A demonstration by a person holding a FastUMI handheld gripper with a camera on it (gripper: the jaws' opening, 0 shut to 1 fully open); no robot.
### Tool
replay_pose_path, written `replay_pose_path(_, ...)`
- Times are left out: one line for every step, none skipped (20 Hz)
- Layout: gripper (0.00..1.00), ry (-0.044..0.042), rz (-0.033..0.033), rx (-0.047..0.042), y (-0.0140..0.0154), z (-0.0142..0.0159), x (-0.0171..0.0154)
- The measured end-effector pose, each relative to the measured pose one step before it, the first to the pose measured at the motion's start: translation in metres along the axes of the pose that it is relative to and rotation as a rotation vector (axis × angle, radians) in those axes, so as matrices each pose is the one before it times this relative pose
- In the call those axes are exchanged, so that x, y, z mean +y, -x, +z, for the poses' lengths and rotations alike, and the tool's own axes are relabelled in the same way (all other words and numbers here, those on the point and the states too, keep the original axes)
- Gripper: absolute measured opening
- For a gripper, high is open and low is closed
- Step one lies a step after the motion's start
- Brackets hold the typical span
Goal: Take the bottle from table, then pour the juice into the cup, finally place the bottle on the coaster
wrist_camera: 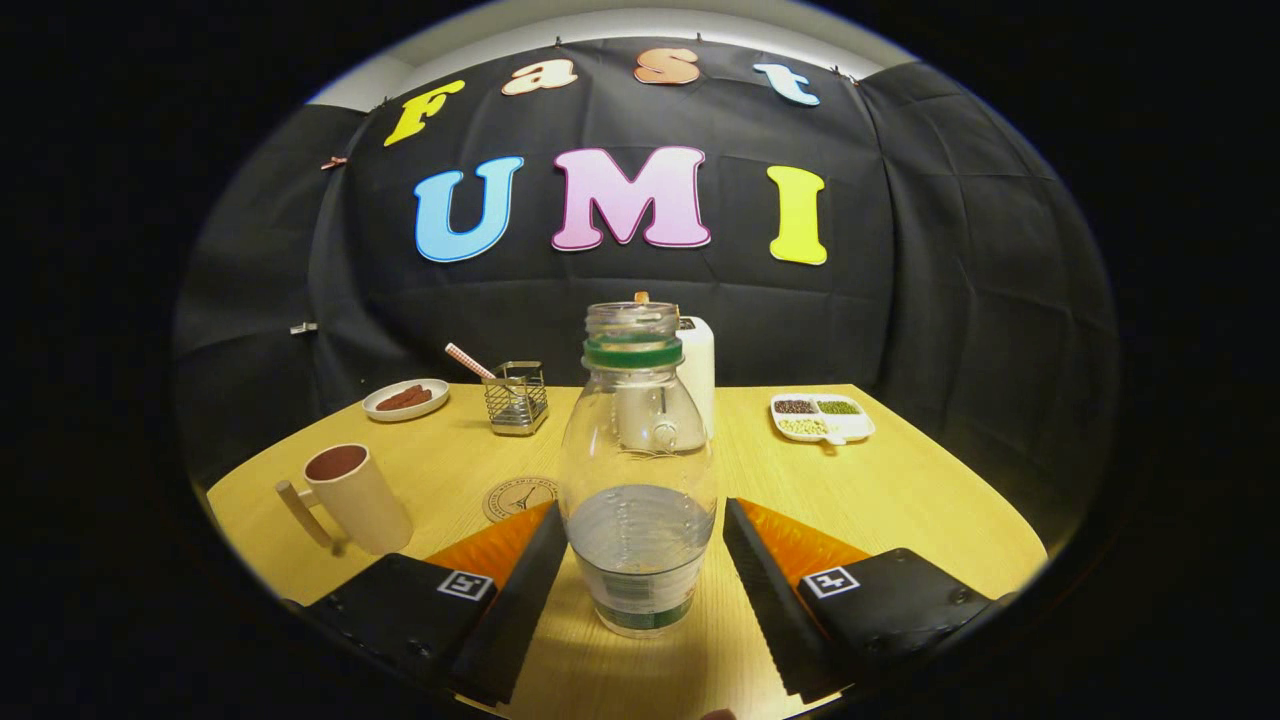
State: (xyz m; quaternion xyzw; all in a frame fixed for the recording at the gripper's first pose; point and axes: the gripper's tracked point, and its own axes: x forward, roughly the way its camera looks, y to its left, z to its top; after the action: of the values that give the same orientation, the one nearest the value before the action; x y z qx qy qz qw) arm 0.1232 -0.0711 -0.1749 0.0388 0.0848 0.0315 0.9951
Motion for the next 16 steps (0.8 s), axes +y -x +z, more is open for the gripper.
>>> replay_pose_path(0.93, 0.00398, 0.00111, -0.00532, -0.00073, 0.0007, 0.00046)
replay_pose_path(0.92, 0.00303, 0.00255, -0.00406, -0.00116, 0.00082, 0.00015)
replay_pose_path(0.87, 0.00385, 0.00502, 0.00005, -0.00123, -0.00091, 0.00099)
replay_pose_path(0.85, 0.0048, 0.00417, 0.00106, -0.00079, -0.0004, 0.00116)
replay_pose_path(0.82, 0.00675, 0.00109, -0.00275, -0.00008, -0.00041, 0.00045)
replay_pose_path(0.81, 0.0054, 0.00323, -0.00225, -0.00048, 0.00076, 0.00015)
replay_pose_path(0.81, 0.00642, 0.00437, -0.00216, -0.00039, 0.00067, 0.00059)
replay_pose_path(0.81, 0.00862, 0.00636, -0.00085, -0.00057, 0.00079, 0.00087)
replay_pose_path(0.8, 0.01359, 0.00811, -0.00315, 0.00071, -0.00076, 0.00116)
replay_pose_path(0.8, 0.02212, 0.01126, -0.004, -0.00005, 0.00066, 0.00269)
replay_pose_path(0.78, 0.03114, 0.0152, -0.00566, 0.00095, 0.00126, 0.00268)
replay_pose_path(0.77, 0.03542, 0.01732, -0.01036, -0.00116, 0.00144, 0.00367)
replay_pose_path(0.76, 0.03132, 0.01637, -0.00639, 0.00014, 0.0005, 0.00188)
replay_pose_path(0.76, 0.0231, 0.01092, -0.00117, 0.0001, 0.00089, 0.00118)
replay_pose_path(0.76, 0.01428, 0.00707, 0.00249, -0.00048, -0.00137, -0.00005)
replay_pose_path(0.74, 0.00642, 0.00892, 0.00722, 0.0009, -0.00011, 0.00078)
